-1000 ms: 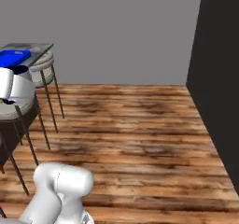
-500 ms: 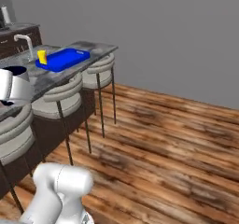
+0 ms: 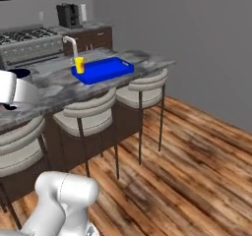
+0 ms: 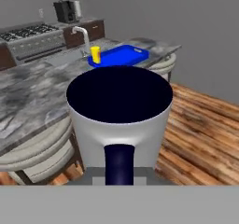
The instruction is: There is a tray on the dining counter. Grab the cup, mug, and pitcher and place them on the tray. The pitcher may be placed next to the tray if it cannot fit the tray.
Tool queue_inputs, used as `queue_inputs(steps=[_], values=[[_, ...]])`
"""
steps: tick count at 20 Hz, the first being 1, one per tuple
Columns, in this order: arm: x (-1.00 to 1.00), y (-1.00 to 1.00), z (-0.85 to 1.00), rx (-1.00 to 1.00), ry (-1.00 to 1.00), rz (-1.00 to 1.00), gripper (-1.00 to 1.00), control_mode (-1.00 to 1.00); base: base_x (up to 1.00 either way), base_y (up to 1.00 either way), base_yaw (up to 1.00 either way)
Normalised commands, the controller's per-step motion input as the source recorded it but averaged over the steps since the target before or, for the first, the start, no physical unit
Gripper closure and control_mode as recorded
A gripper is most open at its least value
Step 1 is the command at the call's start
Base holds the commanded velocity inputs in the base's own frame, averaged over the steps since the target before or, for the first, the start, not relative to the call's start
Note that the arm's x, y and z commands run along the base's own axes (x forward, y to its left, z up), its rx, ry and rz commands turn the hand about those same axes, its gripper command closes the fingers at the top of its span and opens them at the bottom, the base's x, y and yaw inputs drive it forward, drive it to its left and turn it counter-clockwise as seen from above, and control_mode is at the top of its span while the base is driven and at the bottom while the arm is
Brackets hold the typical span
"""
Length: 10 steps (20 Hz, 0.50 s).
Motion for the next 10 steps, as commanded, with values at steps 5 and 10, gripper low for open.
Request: queue_inputs(steps=[5,10], values=[[0.00,0.00,0.00,0.00,0.00,0.00,1.00,1.00,0.33,-0.22,0.89],[0.00,0.00,0.00,0.00,0.00,0.00,1.00,1.00,0.25,-0.21,0.91]])
